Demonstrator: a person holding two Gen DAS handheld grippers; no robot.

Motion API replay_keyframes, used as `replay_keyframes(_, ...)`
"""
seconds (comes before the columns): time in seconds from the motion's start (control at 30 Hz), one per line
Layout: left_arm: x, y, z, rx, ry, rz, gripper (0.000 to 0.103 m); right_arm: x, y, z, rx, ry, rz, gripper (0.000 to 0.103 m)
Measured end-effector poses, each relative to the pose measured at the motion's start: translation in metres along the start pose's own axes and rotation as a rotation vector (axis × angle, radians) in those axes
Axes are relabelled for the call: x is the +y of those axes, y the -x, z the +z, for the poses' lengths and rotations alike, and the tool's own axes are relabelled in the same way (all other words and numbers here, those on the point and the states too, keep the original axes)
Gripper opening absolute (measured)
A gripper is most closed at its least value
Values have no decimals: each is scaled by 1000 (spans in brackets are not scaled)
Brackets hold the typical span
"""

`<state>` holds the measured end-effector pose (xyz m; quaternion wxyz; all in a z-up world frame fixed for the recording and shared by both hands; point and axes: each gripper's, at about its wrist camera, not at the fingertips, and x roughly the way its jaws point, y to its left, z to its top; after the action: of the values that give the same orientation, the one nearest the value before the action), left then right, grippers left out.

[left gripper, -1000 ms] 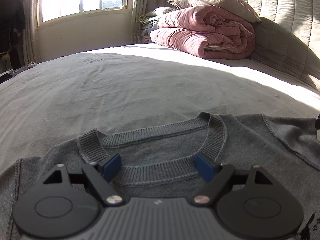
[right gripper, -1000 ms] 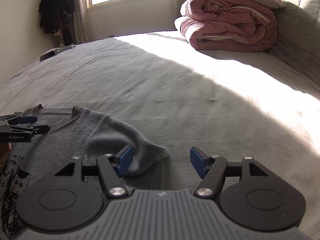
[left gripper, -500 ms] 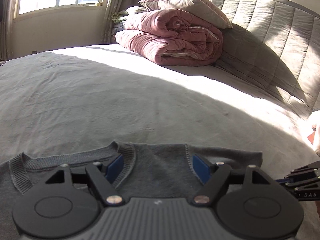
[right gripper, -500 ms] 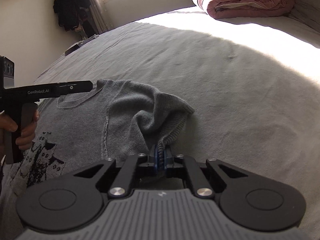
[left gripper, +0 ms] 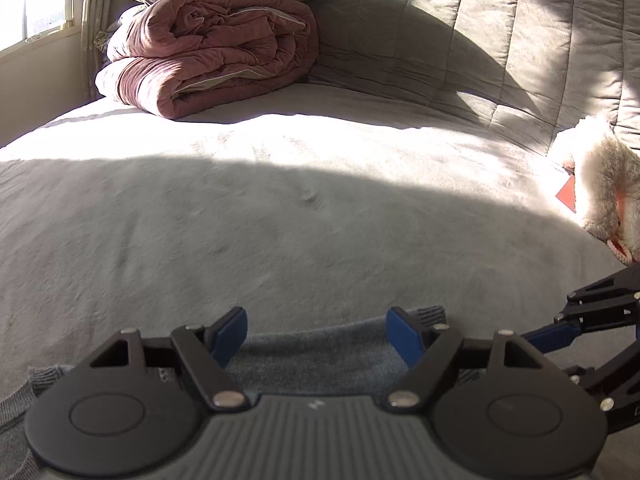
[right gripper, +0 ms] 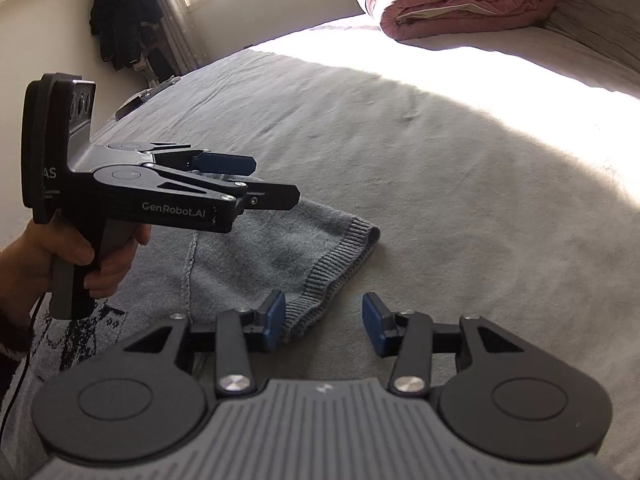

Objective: Fold clothes
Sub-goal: 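Grasp a sleeve with the right tool and fold it across the body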

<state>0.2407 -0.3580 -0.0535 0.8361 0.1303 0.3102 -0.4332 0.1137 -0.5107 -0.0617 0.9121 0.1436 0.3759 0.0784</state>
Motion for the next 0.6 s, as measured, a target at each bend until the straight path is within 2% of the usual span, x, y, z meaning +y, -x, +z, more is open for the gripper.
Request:
replay_keyframes(0.17, 0, 28, -12, -33, 61, 37, 74, -11, -2, 1, -55, -76, 49, 47)
replay_keyframes(0.27, -5, 55, -29, -67, 82, 15, 73, -16, -9, 0, -53, -115, 33, 46)
replay_keyframes(0.37, -18, 78, -45, -81, 56, -2, 68, -20, -4, 1, -80, -136, 38, 44)
replay_keyframes(0.47, -36, 94, -58, -84, 25, -40, 57, -25, 2, 0, -139, -154, 44, 43)
replay_keyframes(0.53, -47, 100, -63, -83, -2, -76, 46, -28, 1, -1, -143, -165, 57, 40)
replay_keyframes(0.6, -59, 100, -66, -65, -40, -118, 40, -28, 1, 0, -141, -169, 57, 39)
